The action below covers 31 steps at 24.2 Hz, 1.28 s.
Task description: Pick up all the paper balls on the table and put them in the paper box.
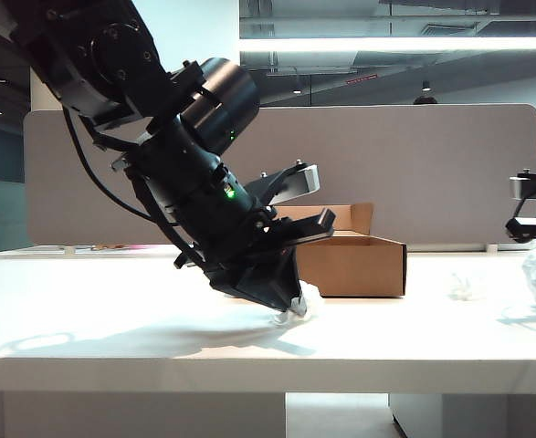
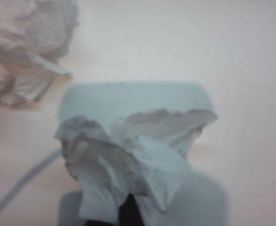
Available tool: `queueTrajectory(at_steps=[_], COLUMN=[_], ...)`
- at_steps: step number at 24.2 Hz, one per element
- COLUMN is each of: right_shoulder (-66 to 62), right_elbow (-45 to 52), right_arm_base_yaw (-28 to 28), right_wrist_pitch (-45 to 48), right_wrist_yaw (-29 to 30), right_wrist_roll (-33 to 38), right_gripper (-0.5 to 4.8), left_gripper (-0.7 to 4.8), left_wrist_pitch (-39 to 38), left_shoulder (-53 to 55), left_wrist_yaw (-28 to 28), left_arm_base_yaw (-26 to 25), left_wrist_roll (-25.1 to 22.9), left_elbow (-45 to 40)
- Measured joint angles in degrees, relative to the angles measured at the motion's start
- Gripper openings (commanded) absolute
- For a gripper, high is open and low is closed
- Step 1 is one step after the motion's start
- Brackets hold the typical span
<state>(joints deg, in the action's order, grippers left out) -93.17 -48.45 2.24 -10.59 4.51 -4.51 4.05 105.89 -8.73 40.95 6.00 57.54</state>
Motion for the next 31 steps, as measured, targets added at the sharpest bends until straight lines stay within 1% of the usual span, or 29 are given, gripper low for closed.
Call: queueTrajectory(at_steps=[3,6,8,10,11,13,15,16,18,20,22,23,24,25,27,28,29,30,31], right_shoulder=[0.7,3.8,5.8,7.2,8.0,8.3,8.2,8.2,7.5,4.8,3.1,0.4,-0.9,-3.6,-7.7,-8.8,-10.5,-11.1,-11.8], right_elbow=[0.0,0.0,0.0,-0.1,-0.1,-0.7,-2.1,-3.3,-5.0,-8.3,-10.2,-12.8,-14.0,-16.2,-19.5,-20.5,-21.6,-22.1,-22.1], right_arm_base_yaw=[0.0,0.0,0.0,0.0,-0.4,-1.6,-3.2,-5.0,-7.6,-11.6,-13.4,-14.8,-15.4,-16.4,-17.6,-17.9,-18.2,-18.4,-18.6], right_wrist_pitch=[0.0,1.3,3.8,6.2,7.6,7.6,7.8,8.4,9.6,13.1,13.7,13.8,14.0,14.2,13.2,13.0,12.0,11.1,10.7], right_wrist_yaw=[2.7,5.7,7.8,10.2,12.3,13.5,15.1,15.5,15.6,15.2,14.1,13.7,13.7,13.5,13.5,13.5,13.5,13.5,13.5], right_wrist_roll=[0.0,0.7,2.3,3.9,4.8,5.5,5.8,5.8,5.8,5.8,5.8,5.8,5.8,5.8,6.3,6.3,6.7,7.1,7.6], right_gripper=[-0.07,-0.07,-0.07,-0.07,-0.07,-0.07,-0.07,-0.07,-0.07,-0.07,-0.07,-0.07,-0.07,-0.07,-0.07,-0.01,0.14,0.57,0.95], left_gripper=[0.17,0.16,0.16,0.16,0.16,0.15,0.16,0.16,0.16,0.16,0.16,0.16,0.16,0.16,0.20,0.37,0.72,1.52,2.20], left_wrist_pitch=[-0.9,-2.8,-3.5,-3.4,-3.5,-4.1,-4.3,-4.3,-3.7,-0.9,0.7,3.0,4.1,6.8,8.7,8.7,8.6,8.6,8.3], left_shoulder=[-0.1,-1.2,-2.0,-2.2,-2.2,-2.1,-2.1,-2.1,-2.1,-1.6,-1.6,-1.6,-1.5,-1.1,0.5,1.2,3.1,4.0,5.3], left_wrist_yaw=[0.0,0.0,0.3,0.9,1.1,1.9,3.5,4.3,4.5,4.9,4.9,4.6,4.1,2.0,-0.8,-0.9,-1.2,-1.2,-1.4], left_arm_base_yaw=[0.0,0.0,0.0,0.0,-0.4,-0.8,-0.9,-1.2,-2.2,-5.2,-6.7,-8.3,-8.9,-10.0,-10.5,-10.5,-10.3,-10.3,-10.2], left_wrist_roll=[0.0,-2.4,-4.5,-5.4,-6.4,-7.1,-8.8,-10.8,-12.7,-13.8,-14.0,-14.0,-14.0,-14.0,-13.9,-13.9,-13.9,-13.9,-13.9], left_elbow=[1.2,4.5,7.3,9.8,11.3,12.5,13.5,14.4,15.0,15.0,15.0,15.0,15.0,15.0,15.7,16.1,17.0,17.2,17.7])
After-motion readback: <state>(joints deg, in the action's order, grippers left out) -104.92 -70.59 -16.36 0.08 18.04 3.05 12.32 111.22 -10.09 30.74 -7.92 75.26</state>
